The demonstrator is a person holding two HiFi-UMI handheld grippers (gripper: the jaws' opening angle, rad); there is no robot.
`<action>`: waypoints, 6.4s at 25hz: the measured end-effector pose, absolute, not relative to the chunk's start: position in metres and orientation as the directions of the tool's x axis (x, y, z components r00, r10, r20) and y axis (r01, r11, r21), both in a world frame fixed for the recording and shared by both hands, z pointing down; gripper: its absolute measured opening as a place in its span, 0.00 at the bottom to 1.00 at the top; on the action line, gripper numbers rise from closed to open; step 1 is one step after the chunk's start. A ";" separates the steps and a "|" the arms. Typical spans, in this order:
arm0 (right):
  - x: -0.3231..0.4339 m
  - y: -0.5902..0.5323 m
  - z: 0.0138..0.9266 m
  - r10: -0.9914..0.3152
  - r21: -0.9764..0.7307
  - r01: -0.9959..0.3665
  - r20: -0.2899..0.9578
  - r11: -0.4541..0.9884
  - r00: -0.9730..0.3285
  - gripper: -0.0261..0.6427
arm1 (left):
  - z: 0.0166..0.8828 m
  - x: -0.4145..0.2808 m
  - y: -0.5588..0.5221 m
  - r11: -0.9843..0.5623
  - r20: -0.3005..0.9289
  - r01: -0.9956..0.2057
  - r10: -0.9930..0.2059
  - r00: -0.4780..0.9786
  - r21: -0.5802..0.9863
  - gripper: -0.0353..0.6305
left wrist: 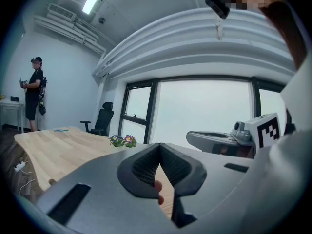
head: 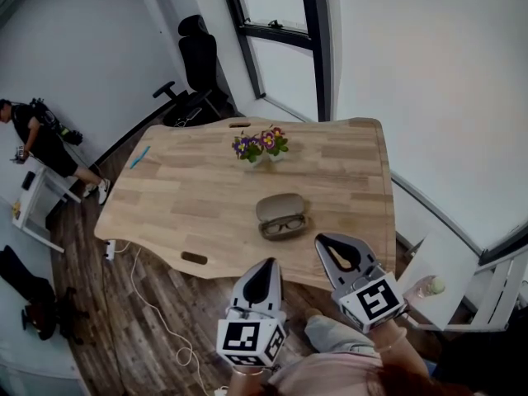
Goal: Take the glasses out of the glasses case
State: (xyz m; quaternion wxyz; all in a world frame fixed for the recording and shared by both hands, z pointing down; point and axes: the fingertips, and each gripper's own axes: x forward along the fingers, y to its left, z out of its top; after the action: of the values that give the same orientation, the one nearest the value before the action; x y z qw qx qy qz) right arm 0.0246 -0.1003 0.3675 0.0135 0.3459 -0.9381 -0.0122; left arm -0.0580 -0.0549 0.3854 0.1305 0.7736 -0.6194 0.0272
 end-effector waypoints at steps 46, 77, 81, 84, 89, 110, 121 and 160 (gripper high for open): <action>-0.053 -0.206 0.470 -0.414 0.108 -0.400 0.289 0.910 -0.863 0.04 | 0.455 -0.120 -0.143 -0.085 0.284 -0.974 -0.948 0.145 0.212 0.06; -0.094 -0.232 0.573 -0.264 0.150 -0.218 0.530 0.964 -0.806 0.08 | 0.495 -0.143 -0.190 -0.143 0.342 -0.960 -0.913 0.222 0.241 0.05; -0.097 -0.233 0.586 -0.248 0.157 -0.193 0.561 0.969 -0.790 0.08 | 0.498 -0.146 -0.194 -0.151 0.348 -0.958 -0.909 0.232 0.245 0.05; -0.099 -0.234 0.596 -0.236 0.161 -0.173 0.587 0.972 -0.775 0.09 | 0.501 -0.148 -0.197 -0.155 0.354 -0.956 -0.904 0.239 0.249 0.06; -0.103 -0.234 0.614 -0.215 0.177 -0.132 0.630 0.975 -0.746 0.09 | 0.506 -0.152 -0.201 -0.162 0.362 -0.953 -0.898 0.250 0.256 0.05; -0.111 -0.239 0.661 -0.167 0.208 -0.012 0.748 0.978 -0.643 0.11 | 0.521 -0.172 -0.214 -0.156 0.390 -0.945 -0.882 0.264 0.287 0.05; -0.115 -0.240 0.673 -0.142 0.203 0.032 0.781 0.979 -0.608 0.11 | 0.524 -0.179 -0.223 -0.160 0.396 -0.942 -0.876 0.273 0.295 0.05; -0.117 -0.243 0.637 -0.171 0.276 0.065 0.747 0.959 -0.642 0.06 | 0.511 -0.177 -0.209 -0.154 0.362 -0.948 -0.897 0.253 0.279 0.05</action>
State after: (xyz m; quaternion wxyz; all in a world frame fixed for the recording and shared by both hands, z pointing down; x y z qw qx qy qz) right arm -0.1174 -0.2427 0.6366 0.4219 0.0295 -0.8952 -0.1402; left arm -0.1774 -0.2088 0.5109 0.2283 0.7577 -0.6088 0.0552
